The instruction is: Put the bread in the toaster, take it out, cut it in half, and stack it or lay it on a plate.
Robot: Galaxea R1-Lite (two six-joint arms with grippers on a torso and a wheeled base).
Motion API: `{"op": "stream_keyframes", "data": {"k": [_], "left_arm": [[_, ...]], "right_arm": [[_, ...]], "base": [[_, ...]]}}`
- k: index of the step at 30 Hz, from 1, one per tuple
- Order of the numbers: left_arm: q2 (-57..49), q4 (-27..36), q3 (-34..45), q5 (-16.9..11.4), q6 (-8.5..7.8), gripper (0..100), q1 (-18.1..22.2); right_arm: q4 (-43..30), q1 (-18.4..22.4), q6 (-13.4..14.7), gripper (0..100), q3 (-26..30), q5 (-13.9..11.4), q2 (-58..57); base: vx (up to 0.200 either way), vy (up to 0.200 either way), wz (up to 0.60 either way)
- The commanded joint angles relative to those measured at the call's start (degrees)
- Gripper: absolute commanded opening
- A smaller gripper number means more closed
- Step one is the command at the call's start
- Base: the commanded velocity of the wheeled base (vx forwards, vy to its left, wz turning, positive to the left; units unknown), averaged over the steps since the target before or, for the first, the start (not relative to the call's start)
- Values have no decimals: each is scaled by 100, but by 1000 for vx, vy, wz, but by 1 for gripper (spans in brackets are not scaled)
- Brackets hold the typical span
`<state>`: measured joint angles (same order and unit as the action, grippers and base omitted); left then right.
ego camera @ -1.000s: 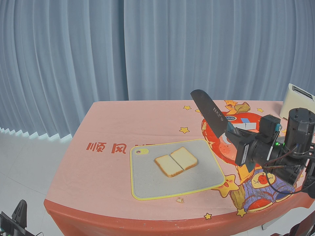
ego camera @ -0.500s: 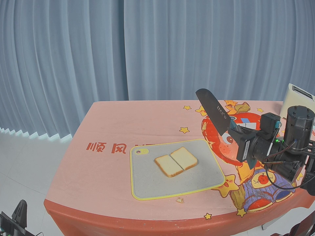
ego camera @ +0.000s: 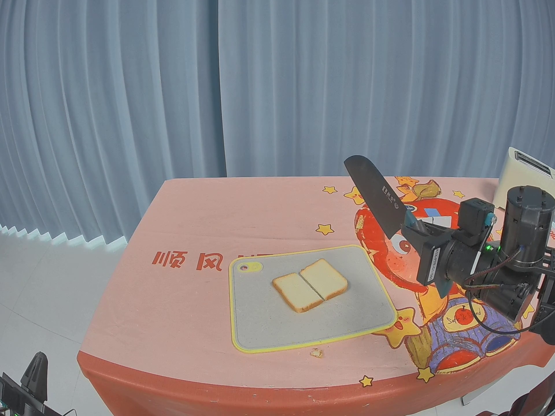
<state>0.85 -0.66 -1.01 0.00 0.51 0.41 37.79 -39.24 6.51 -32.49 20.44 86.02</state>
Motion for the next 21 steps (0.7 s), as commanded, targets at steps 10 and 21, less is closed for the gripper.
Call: {"op": "stream_keyframes", "data": {"k": [10, 21], "left_arm": [[-85, -4, 101, 0, 2, 0, 2], [-85, -4, 101, 0, 2, 0, 2]], "right_arm": [[0, 22, -1, 0, 6, 3, 47], [18, 417, 79, 0, -179, -40, 108]], "base": [[0, 0, 0], [0, 0, 0]]}}
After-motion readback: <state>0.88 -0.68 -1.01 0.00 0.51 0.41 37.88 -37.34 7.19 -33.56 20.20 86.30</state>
